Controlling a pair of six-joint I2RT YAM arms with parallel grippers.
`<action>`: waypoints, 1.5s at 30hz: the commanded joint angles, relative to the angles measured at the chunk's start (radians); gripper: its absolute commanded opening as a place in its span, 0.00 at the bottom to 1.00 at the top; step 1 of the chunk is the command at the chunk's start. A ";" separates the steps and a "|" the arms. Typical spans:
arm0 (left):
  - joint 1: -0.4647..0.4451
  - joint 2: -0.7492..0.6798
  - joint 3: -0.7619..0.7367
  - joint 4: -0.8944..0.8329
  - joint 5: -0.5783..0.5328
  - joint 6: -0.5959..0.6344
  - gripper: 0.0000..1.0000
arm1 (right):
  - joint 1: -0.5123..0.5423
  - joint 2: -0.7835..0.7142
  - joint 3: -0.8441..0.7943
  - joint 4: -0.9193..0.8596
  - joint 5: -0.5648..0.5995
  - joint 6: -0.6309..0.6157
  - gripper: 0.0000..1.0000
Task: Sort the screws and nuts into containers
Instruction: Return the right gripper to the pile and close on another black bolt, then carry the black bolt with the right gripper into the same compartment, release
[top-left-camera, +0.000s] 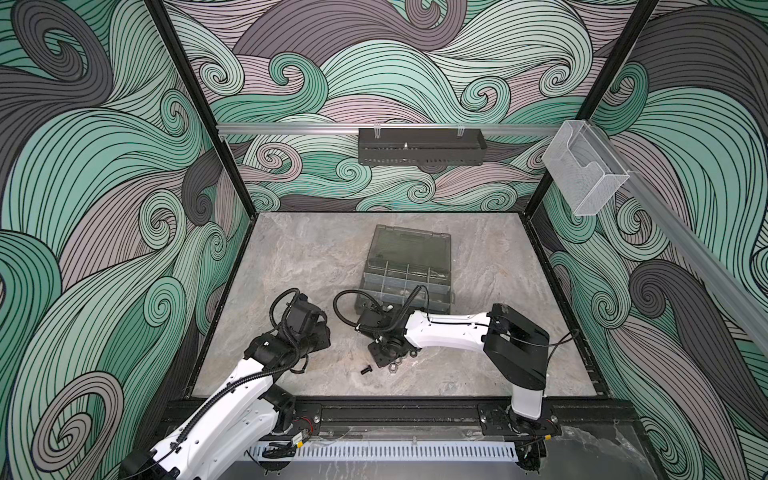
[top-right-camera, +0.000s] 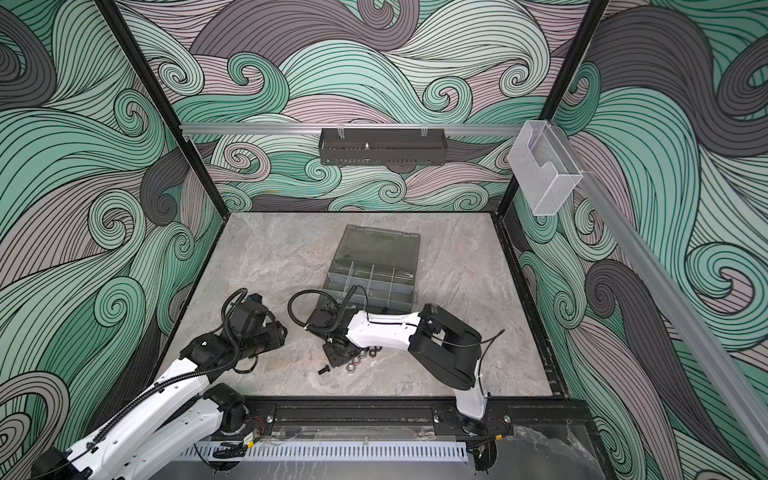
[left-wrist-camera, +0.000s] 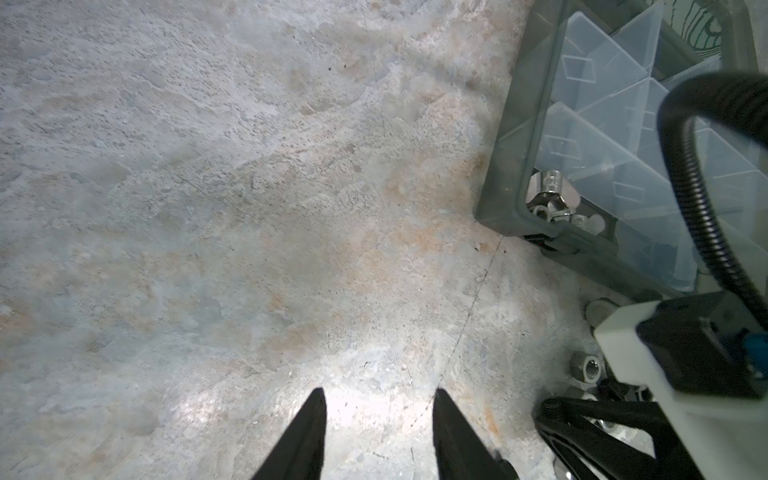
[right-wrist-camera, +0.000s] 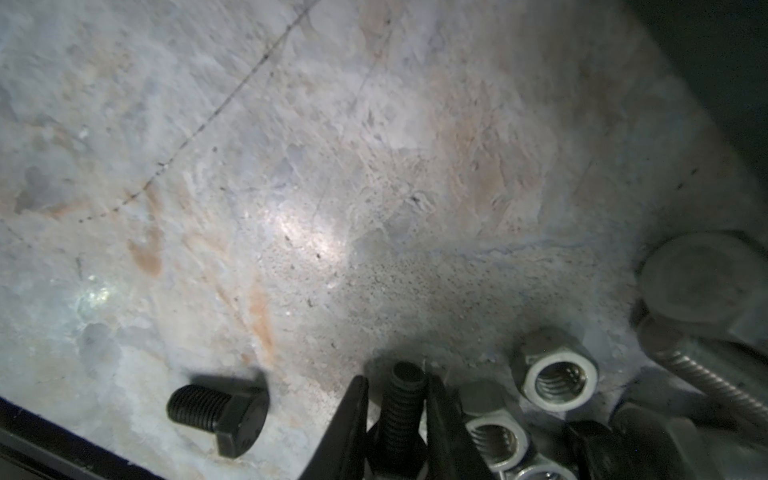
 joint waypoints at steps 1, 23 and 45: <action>0.008 -0.004 0.000 -0.015 0.004 -0.007 0.45 | -0.003 0.011 0.011 -0.022 0.005 0.006 0.21; 0.010 0.002 0.004 -0.024 0.011 -0.015 0.45 | -0.198 -0.268 -0.015 -0.058 0.086 -0.135 0.13; 0.010 -0.008 -0.009 -0.018 0.046 -0.016 0.45 | -0.429 -0.251 -0.088 -0.015 0.095 -0.261 0.32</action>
